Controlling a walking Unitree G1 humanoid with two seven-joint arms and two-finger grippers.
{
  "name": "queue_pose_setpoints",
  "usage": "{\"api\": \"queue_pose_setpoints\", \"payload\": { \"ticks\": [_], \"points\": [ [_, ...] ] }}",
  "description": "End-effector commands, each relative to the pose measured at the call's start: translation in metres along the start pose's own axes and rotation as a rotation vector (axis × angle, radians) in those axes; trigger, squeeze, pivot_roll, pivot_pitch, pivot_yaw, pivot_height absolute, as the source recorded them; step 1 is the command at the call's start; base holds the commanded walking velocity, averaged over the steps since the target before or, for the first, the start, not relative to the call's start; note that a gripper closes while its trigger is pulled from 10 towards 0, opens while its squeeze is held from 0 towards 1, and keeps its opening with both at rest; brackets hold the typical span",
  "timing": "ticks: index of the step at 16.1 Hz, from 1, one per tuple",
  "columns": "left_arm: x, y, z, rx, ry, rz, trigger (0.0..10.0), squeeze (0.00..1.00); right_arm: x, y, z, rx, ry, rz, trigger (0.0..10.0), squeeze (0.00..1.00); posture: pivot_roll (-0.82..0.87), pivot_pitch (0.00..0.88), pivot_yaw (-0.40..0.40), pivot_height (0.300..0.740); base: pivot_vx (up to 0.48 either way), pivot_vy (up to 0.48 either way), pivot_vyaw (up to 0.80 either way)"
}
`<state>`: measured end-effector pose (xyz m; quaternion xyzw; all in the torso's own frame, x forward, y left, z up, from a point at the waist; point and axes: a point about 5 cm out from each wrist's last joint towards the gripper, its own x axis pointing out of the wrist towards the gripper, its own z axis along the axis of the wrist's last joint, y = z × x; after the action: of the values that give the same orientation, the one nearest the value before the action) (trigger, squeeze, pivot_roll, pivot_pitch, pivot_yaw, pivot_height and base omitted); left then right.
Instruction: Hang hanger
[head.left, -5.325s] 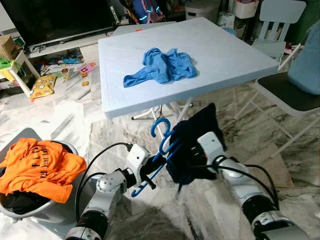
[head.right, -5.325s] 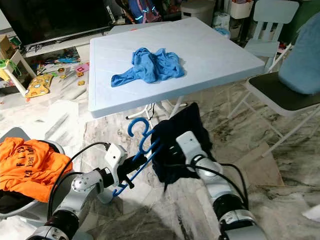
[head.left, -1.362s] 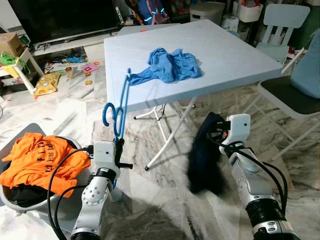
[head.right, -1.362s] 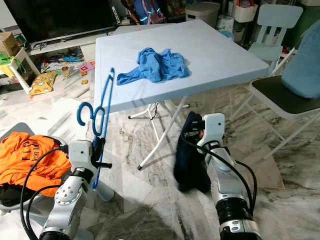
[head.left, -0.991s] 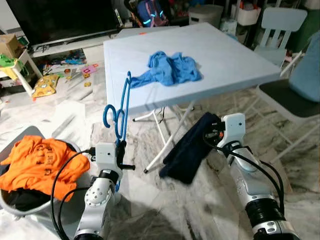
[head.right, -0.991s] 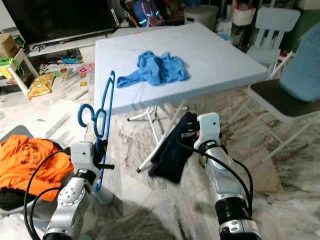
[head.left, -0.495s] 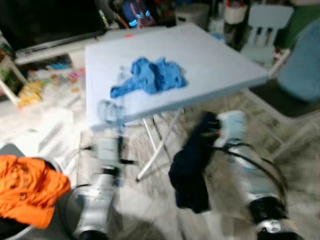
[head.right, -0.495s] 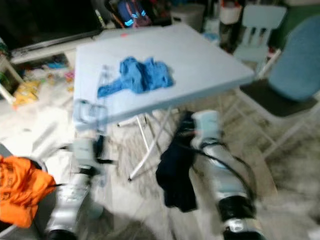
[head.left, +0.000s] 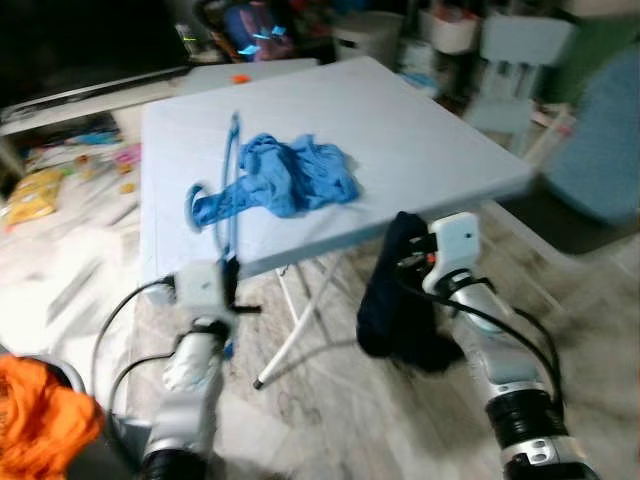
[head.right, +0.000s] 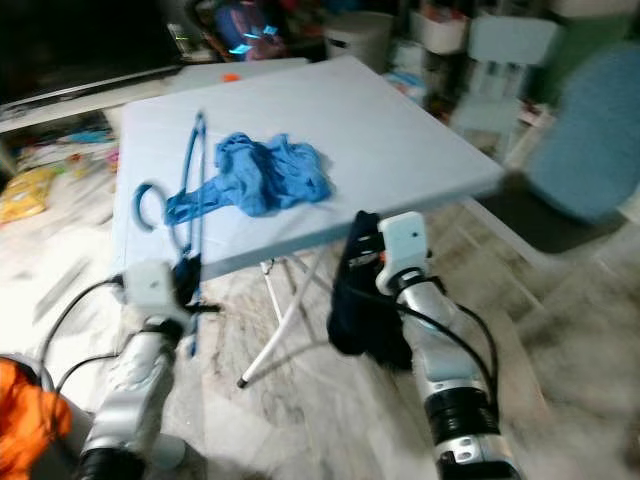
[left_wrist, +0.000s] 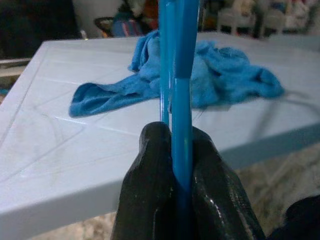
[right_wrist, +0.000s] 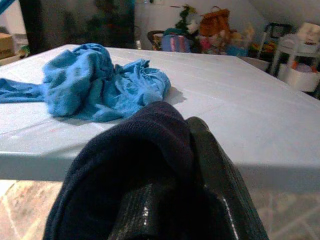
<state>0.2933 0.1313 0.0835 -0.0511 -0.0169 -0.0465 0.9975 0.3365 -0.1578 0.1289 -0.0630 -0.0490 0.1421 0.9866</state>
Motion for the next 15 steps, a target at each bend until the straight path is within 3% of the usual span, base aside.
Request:
{"api": "queue_pose_setpoints", "payload": {
  "ticks": [1, 11, 15],
  "points": [
    [-0.002, 0.014, 0.002, 0.014, 0.001, 0.042, 10.0, 0.0, 0.01, 0.009, 0.019, -0.004, -0.08, 0.03, 10.0, 0.0, -0.09, 0.0, 0.066, 0.74, 0.412, 0.0, 0.8],
    [-0.001, 0.014, 0.002, -0.002, 0.008, 0.053, 10.0, 0.0, 0.019, 0.008, 0.03, 0.016, -0.11, 0.01, 10.0, 0.0, -0.09, 0.0, 0.057, 0.74, 0.398, 0.0, 0.0],
    [-0.001, 0.01, 0.001, -0.012, 0.013, 0.063, 10.0, 0.0, 0.042, 0.021, 0.051, 0.045, -0.154, 0.058, 10.0, 0.0, -0.07, 0.0, 0.036, 0.74, 0.0, 0.0, 0.0]
  ]
}}
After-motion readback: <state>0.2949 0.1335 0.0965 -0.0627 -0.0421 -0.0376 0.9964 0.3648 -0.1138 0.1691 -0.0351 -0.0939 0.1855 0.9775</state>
